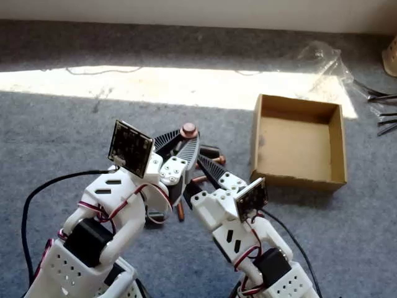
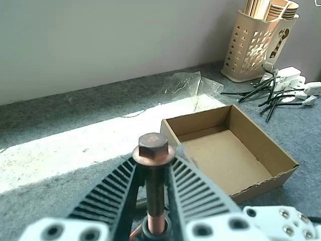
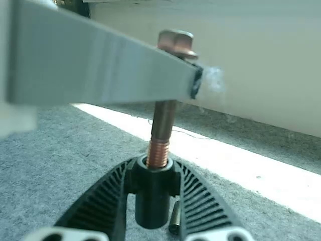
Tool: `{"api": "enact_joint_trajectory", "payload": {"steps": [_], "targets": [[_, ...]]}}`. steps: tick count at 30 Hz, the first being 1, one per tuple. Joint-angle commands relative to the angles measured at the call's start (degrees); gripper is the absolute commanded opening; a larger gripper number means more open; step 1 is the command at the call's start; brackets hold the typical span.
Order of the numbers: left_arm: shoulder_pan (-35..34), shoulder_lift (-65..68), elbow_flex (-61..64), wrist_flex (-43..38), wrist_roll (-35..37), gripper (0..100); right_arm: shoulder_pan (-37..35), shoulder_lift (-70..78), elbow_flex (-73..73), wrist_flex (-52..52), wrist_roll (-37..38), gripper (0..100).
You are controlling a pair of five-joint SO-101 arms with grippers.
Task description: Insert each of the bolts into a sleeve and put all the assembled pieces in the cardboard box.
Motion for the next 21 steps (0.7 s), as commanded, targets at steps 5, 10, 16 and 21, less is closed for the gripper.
{"api": "enact_joint_trajectory", "payload": {"steps": [5, 10, 16, 21], "targets": [[0.6, -1.4, 0.5, 0.8, -0.4, 1, -0.1, -0.7, 6.1, -0.1, 0.7, 0.4], [0.6, -1.4, 0.4, 3.8, -0.4, 1, -0.1, -0.7, 6.1, -0.1, 0.7, 0.4], [0.6, -7.4, 1.8, 5.6, -0.4, 1, -0.1, -0.7, 6.1, -0.1, 0.7, 0.4], [0.6, -15.9, 10.5, 2.5, -0.5, 1, -0.1, -0.7, 6.1, -0.1, 0.7, 0.4]]}}
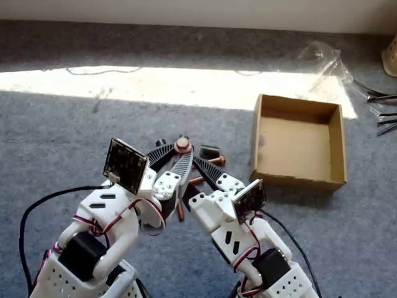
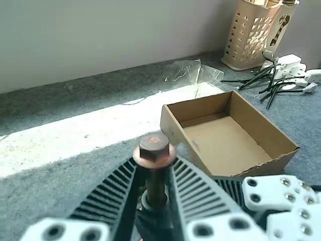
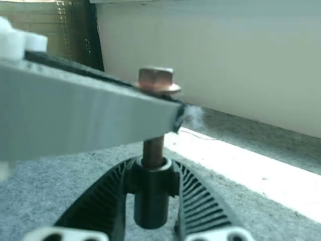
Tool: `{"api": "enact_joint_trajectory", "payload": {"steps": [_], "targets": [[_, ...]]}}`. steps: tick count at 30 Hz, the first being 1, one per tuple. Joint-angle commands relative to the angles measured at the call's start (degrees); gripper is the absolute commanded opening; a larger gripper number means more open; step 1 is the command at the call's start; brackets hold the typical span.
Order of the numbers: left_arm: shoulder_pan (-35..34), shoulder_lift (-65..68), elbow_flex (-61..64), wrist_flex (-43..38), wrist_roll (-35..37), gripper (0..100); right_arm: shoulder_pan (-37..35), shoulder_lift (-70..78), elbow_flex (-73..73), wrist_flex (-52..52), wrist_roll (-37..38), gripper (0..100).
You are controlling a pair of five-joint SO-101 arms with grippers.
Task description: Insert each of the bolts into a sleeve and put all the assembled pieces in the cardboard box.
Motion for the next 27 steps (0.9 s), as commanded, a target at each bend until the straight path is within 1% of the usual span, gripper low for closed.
{"api": "enact_joint_trajectory", "payload": {"steps": [1, 4, 10, 16, 27], "targets": [[0.1, -7.4, 5.8, -4.0, -0.5, 1, 0.1, -0.7, 6.1, -0.2, 0.6, 0.4], [0.0, -9.9, 8.0, -6.2, -0.5, 1, 0.1, -0.7, 6.1, -0.2, 0.6, 0.4], [-0.1, -10.2, 8.1, -6.1, -0.5, 1, 0.2, -0.7, 6.1, -0.2, 0.7, 0.4], [-0.1, -10.2, 8.1, -6.0, -0.5, 13, 0.2, -0.8, 6.1, -0.2, 0.7, 0.4], [-0.1, -10.2, 8.2, -5.9, -0.5, 14, 0.2, -0.8, 6.1, -0.2, 0.7, 0.4]]}}
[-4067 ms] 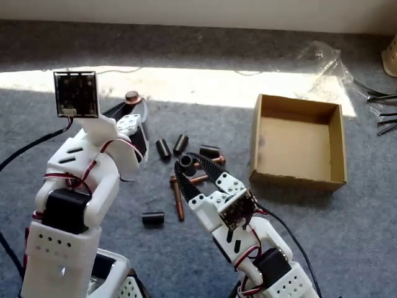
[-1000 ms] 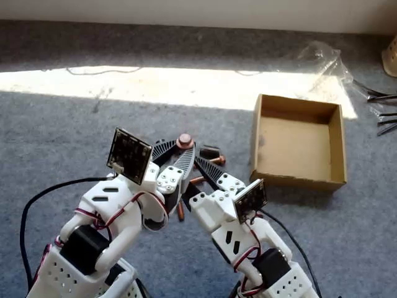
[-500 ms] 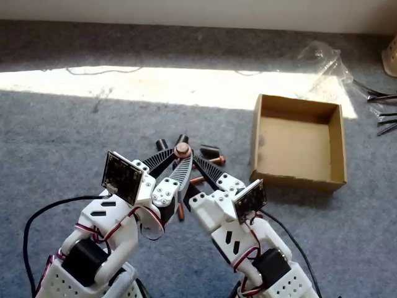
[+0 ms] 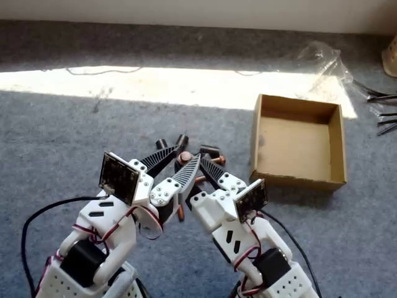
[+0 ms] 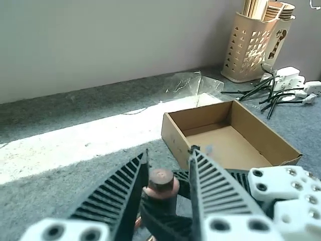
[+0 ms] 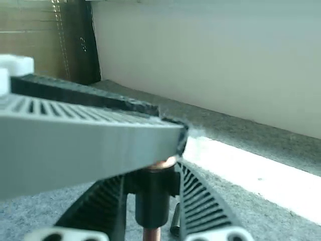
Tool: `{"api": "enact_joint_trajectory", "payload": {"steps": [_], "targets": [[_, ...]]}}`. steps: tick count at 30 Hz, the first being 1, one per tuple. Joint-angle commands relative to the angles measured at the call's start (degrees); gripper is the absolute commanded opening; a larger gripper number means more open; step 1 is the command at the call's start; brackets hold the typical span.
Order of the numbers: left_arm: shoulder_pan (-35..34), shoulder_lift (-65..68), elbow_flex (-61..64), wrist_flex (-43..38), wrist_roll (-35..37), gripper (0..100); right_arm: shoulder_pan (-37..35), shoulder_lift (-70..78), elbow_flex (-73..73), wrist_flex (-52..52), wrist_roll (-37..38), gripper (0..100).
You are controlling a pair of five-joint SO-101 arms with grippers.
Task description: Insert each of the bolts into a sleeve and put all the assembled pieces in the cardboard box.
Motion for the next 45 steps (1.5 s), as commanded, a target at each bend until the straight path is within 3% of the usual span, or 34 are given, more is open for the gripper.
{"api": "enact_joint_trajectory", "payload": {"steps": [1, 5, 10, 15, 22, 29, 38, 45], "targets": [[0.1, -1.0, -0.6, -1.3, -0.6, 15, 0.0, -0.8, 6.1, -0.1, 0.6, 0.4], [-0.3, -1.5, -1.1, -1.3, -0.6, 22, 0.1, -0.8, 6.1, -0.1, 0.6, 0.4], [-7.3, -1.5, -5.6, -1.3, -0.5, 21, 6.2, -0.8, 6.1, 0.0, 0.6, 0.4], [-14.2, -1.5, -6.9, 0.9, -0.5, 10, 13.5, -0.7, 4.6, 0.1, 1.3, 0.4], [-22.7, -1.5, -6.4, 1.1, -0.6, 1, 20.8, -0.7, -9.9, 16.2, 5.5, 0.4], [-32.0, -1.6, -6.5, 8.4, -0.6, 1, 28.1, 0.8, -18.5, 24.0, 9.1, 0.4], [-33.5, -2.6, -6.8, 12.0, -0.7, 1, 30.9, 29.6, -39.3, 29.8, 13.1, 0.4], [-33.5, -14.5, -3.1, 13.5, -5.6, 1, 37.3, 52.5, -51.7, 29.8, 13.4, 0.4]]}}
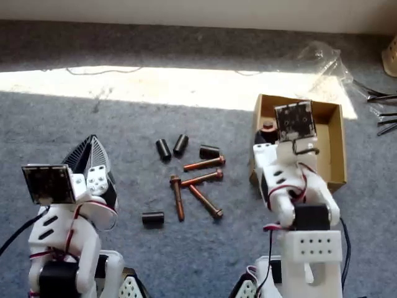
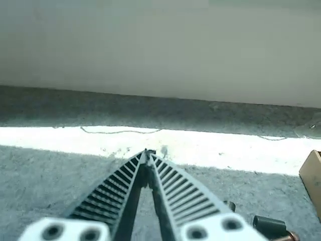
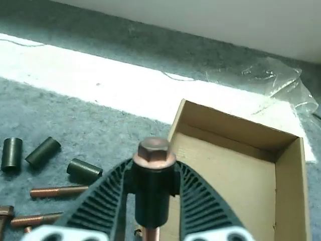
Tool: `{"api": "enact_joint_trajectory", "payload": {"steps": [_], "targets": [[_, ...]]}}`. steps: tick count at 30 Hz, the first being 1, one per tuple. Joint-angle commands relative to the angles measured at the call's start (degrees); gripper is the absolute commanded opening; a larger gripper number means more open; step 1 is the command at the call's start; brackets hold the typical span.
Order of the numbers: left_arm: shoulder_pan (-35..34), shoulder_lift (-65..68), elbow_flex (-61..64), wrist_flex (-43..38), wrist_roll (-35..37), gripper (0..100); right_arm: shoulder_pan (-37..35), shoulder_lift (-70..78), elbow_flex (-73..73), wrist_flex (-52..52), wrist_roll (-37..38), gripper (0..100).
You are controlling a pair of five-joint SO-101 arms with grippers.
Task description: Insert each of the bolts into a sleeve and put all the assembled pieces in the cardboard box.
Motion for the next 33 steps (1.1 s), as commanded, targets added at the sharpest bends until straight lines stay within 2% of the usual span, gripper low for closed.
{"api": "enact_joint_trajectory", "payload": {"steps": [1, 20, 31, 33], "targets": [[-0.2, -4.9, 1.5, -0.1, -3.1, 1, 2.7, 10.3, -8.7, -0.1, 0.9, 0.4], [-0.1, -3.5, 7.0, -0.1, -3.0, 1, 6.2, 56.0, -30.5, -0.1, 0.6, 0.4], [0.0, -3.5, 8.5, -0.2, -3.0, 1, 6.2, 67.3, -37.3, -0.1, 0.5, 0.7], [0.0, -3.5, 8.5, -0.2, -3.0, 1, 6.3, 67.6, -37.3, -0.1, 0.5, 4.5]]}}
